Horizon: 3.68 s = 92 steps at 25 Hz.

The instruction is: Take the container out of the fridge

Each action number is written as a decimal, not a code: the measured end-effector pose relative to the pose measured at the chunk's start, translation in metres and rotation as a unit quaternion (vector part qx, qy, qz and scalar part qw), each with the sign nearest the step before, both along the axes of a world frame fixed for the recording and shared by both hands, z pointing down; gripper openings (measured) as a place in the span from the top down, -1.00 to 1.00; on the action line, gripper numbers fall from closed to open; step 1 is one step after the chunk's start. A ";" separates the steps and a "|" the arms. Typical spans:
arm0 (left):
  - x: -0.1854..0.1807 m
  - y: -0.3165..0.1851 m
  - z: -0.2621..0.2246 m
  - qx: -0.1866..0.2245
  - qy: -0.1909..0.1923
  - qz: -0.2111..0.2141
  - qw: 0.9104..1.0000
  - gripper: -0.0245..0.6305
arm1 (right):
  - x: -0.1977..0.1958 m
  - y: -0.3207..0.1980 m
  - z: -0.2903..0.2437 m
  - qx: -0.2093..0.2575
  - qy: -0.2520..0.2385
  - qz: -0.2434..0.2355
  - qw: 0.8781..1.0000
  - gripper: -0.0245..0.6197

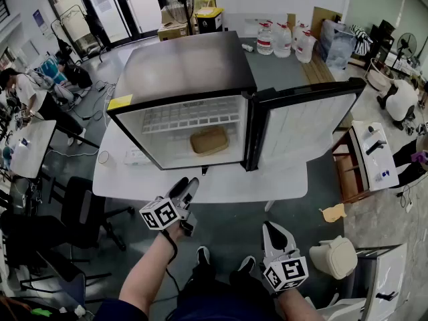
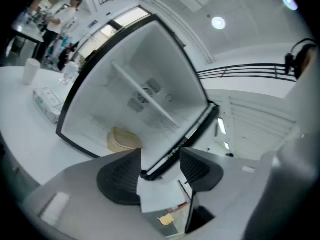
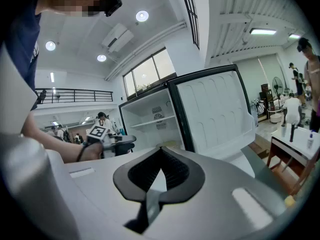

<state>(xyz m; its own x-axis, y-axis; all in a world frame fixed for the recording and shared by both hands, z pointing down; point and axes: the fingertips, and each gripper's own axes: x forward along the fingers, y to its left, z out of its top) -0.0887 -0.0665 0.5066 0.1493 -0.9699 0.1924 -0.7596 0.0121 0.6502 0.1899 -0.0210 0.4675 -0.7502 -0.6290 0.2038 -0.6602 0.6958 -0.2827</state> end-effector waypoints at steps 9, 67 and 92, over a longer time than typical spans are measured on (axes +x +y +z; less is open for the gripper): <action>0.109 0.157 -0.075 0.082 -0.079 0.098 0.989 0.92 | -0.055 0.082 -0.022 0.029 -0.013 0.012 0.999 0.91; -0.014 0.168 -0.106 0.110 -0.225 0.103 0.963 0.92 | -0.149 0.105 -0.024 0.030 0.034 0.081 0.996 0.90; -0.059 0.077 -0.072 0.085 -0.175 0.155 0.969 0.92 | -0.210 0.033 0.003 0.006 0.072 0.103 0.992 0.91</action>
<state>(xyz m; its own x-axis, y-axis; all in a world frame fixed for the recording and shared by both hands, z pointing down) -0.1476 0.0101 0.4343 0.3935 -0.9108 0.1249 -0.8834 -0.3370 0.3256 -0.0204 0.0124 0.4707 -0.5683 -0.7698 0.2907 -0.8223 0.5441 -0.1668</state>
